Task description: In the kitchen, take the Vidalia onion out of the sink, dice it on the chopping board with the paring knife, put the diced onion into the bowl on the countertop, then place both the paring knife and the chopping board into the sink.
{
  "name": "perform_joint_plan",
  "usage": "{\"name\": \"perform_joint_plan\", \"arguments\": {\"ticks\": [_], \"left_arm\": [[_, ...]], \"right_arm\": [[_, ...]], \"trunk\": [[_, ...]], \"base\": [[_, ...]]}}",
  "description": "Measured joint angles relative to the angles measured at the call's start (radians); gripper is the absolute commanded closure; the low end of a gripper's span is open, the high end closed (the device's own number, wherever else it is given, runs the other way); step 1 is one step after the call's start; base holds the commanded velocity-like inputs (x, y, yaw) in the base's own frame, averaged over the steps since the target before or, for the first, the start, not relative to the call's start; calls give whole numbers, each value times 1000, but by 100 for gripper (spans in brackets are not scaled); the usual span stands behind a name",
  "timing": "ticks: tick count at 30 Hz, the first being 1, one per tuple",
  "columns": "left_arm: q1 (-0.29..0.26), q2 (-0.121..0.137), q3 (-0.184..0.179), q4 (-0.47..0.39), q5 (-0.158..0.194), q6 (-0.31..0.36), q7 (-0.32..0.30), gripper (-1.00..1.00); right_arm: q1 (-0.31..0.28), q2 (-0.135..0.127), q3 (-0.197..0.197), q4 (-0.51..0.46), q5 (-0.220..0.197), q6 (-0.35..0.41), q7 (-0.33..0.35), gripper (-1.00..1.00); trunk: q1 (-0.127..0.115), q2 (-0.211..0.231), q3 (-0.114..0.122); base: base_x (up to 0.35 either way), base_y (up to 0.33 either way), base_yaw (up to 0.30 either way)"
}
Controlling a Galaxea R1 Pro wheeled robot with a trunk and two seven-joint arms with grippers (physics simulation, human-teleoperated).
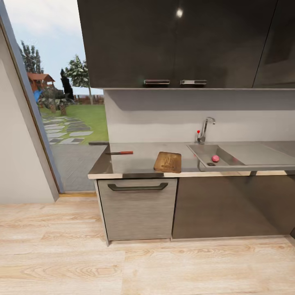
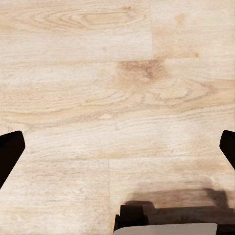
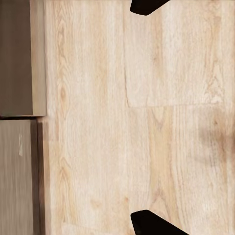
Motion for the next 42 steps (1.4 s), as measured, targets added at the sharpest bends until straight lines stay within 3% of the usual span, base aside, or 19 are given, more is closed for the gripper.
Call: {"name": "perform_joint_plan", "arguments": {"ticks": [34,37,38,42], "left_arm": [[0,0,1,14,1,-1,0,-100],[0,0,1,17,1,-1,0,-100],[0,0,1,16,1,-2,0,-100],[0,0,1,11,1,-2,-2,-100]], "right_arm": [[0,4,-6,-19,0,3,-10,-100],[0,5,-6,-82,1,12,-36,-100],[0,7,-4,-156,2,40,-70,-100],[0,11,-2,-295,1,168,-105,-100]], "trunk": [[0,0,0],[0,0,0],[0,0,0],[0,0,0]], "base": [[0,0,0],[0,0,0],[0,0,0],[0,0,0]]}}
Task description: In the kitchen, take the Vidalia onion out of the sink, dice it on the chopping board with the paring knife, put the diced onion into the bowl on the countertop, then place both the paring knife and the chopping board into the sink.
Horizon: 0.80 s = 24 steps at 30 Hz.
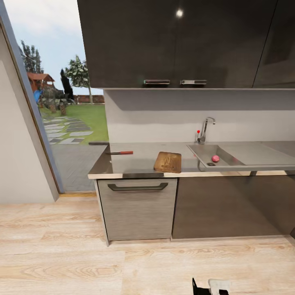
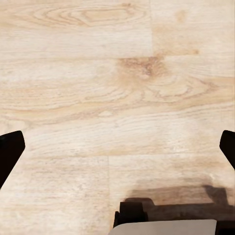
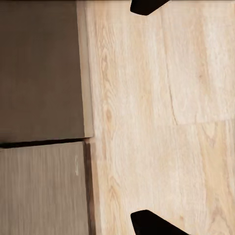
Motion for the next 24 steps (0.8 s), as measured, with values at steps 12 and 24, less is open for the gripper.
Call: {"name": "perform_joint_plan", "arguments": {"ticks": [12,24], "left_arm": [[31,2,-6,-300,4,-21,-4,-100],[313,0,-10,-646,4,-19,-3,-100]], "right_arm": [[0,2,1,-261,-1,175,-13,-100],[-1,3,2,-524,0,352,-66,-100]], "trunk": [[0,0,0],[0,0,0]], "base": [[0,0,0],[0,0,0]]}}
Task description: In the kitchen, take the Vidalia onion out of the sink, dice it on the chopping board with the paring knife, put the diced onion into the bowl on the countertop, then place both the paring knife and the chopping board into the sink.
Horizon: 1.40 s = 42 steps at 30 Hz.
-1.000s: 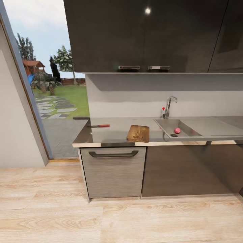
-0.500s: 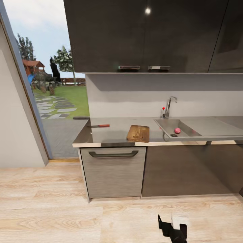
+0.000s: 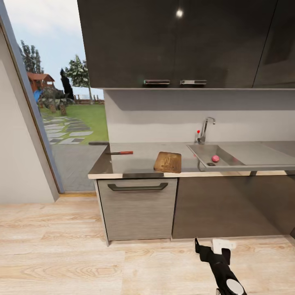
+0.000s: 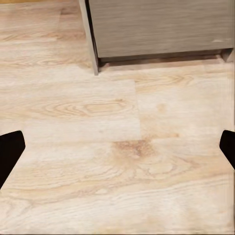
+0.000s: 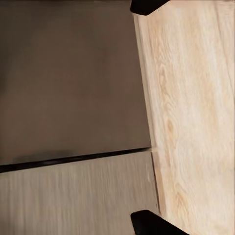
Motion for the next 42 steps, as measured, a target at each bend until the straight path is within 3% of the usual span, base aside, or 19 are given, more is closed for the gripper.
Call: {"name": "perform_joint_plan", "arguments": {"ticks": [7,14,19,24,30,36,42], "left_arm": [[47,-2,0,-23,0,2,1,-100],[67,-17,-1,0,2,6,2,-100],[69,-40,0,16,1,6,2,-100],[70,-56,-1,31,6,8,3,-100],[69,-71,-1,74,11,7,2,-100],[69,-74,-1,90,11,6,1,-100],[69,-74,-2,93,11,6,0,-100]], "right_arm": [[-33,8,3,-96,0,75,-17,-100],[-152,38,11,-137,1,226,-20,-100],[-212,47,55,-175,1,306,-20,-100],[-221,48,78,-184,1,317,-20,-100],[-222,49,84,-186,1,320,-20,-100],[-222,49,125,-186,0,320,-20,-100],[-222,49,129,-185,0,321,-20,-100]], "trunk": [[0,0,0],[0,0,0],[0,0,0],[0,0,0],[-23,42,19],[-46,84,38],[-69,126,56]], "base": [[0,0,0],[0,0,0],[0,0,0],[0,0,0],[0,0,0],[0,0,0],[0,0,0]]}}
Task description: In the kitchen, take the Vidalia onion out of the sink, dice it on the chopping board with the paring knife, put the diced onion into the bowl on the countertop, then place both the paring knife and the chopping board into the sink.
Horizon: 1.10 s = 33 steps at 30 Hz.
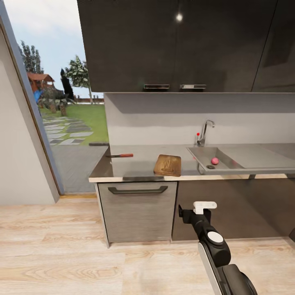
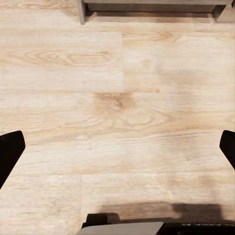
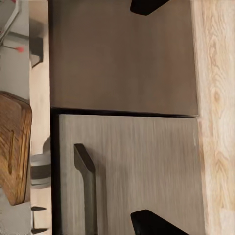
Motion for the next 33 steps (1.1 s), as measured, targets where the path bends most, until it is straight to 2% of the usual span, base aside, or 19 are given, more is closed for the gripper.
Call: {"name": "perform_joint_plan", "arguments": {"ticks": [33], "left_arm": [[0,0,0,32,0,-2,0,-100]], "right_arm": [[0,0,1,6,-3,0,1,-100]], "trunk": [[-127,231,104]], "base": [[0,0,0]]}}
